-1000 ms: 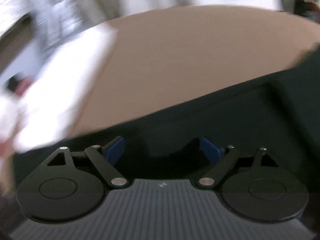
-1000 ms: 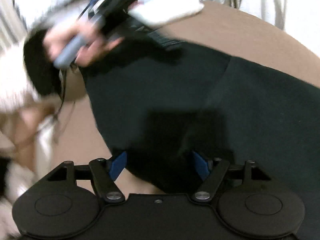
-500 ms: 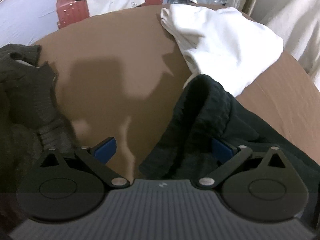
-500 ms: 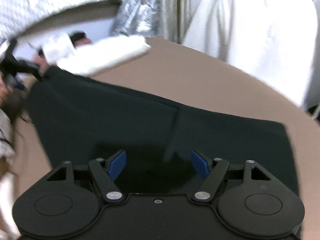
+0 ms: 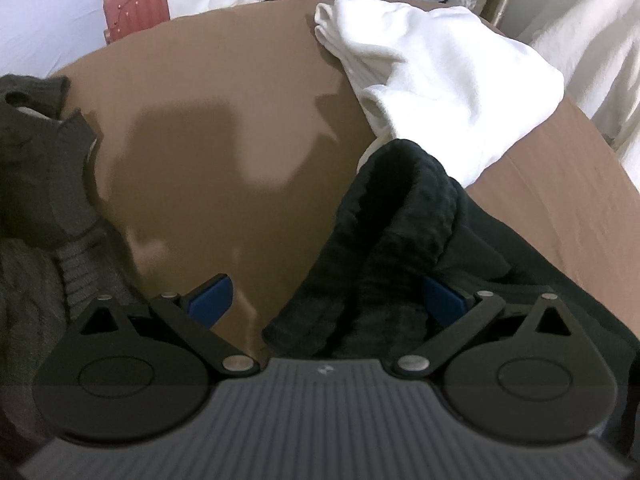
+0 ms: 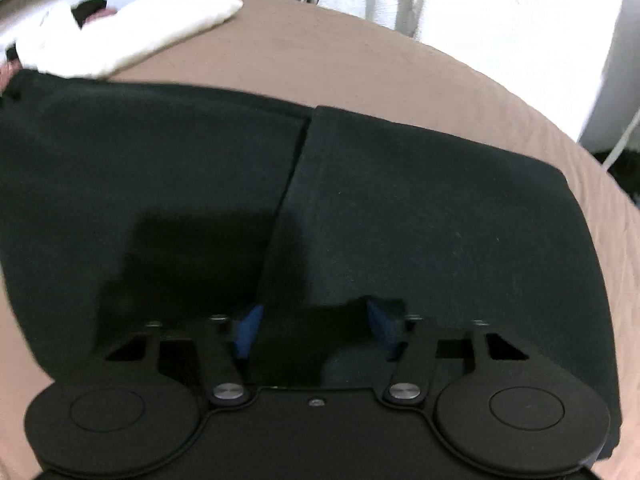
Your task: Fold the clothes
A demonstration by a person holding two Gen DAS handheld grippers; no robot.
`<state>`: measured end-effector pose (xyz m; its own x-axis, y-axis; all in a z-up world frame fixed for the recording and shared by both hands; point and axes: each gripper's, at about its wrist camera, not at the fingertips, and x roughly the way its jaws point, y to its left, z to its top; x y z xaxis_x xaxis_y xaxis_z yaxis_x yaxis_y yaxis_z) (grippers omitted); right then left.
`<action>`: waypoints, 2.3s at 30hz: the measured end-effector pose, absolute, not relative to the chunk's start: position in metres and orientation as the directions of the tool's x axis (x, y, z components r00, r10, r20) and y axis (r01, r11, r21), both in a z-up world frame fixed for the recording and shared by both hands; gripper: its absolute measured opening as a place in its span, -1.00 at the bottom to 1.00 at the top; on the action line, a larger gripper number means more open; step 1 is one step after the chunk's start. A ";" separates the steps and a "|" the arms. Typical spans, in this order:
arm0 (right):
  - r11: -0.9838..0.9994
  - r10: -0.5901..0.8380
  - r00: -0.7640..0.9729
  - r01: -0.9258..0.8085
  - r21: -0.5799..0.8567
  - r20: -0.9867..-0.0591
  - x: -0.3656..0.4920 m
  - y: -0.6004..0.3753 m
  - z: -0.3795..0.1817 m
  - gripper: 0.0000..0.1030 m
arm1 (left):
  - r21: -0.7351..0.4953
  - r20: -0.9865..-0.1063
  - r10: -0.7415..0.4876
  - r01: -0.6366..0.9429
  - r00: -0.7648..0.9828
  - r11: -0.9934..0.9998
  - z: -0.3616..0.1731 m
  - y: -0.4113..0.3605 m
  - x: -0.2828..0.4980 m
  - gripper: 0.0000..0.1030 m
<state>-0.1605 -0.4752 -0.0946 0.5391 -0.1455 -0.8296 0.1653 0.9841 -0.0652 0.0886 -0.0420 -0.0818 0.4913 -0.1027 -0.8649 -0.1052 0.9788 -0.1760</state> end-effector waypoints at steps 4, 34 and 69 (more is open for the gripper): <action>0.980 -0.194 0.555 0.142 -0.138 -0.809 -0.164 -0.468 -0.092 -0.38 | -0.176 -0.871 -0.097 -0.122 0.481 0.977 -0.083 -0.043 0.091 1.00; 0.973 0.003 0.642 0.176 0.151 -0.767 -0.144 -0.484 -0.066 -0.72 | -0.182 -0.882 -0.098 -0.142 0.462 0.973 -0.091 -0.045 0.095 1.00; 0.990 0.104 0.792 -0.023 0.141 -0.602 -0.144 -0.436 -0.018 0.04 | -0.465 -0.879 -0.378 -0.349 0.290 0.814 -0.142 0.002 0.088 1.00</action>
<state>-0.1438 -0.4365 -0.0185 0.7919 0.1040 -0.6017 -0.0231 0.9898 0.1407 0.0876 0.0019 -0.1422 0.2900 -0.3780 -0.8792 -0.3488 0.8138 -0.4649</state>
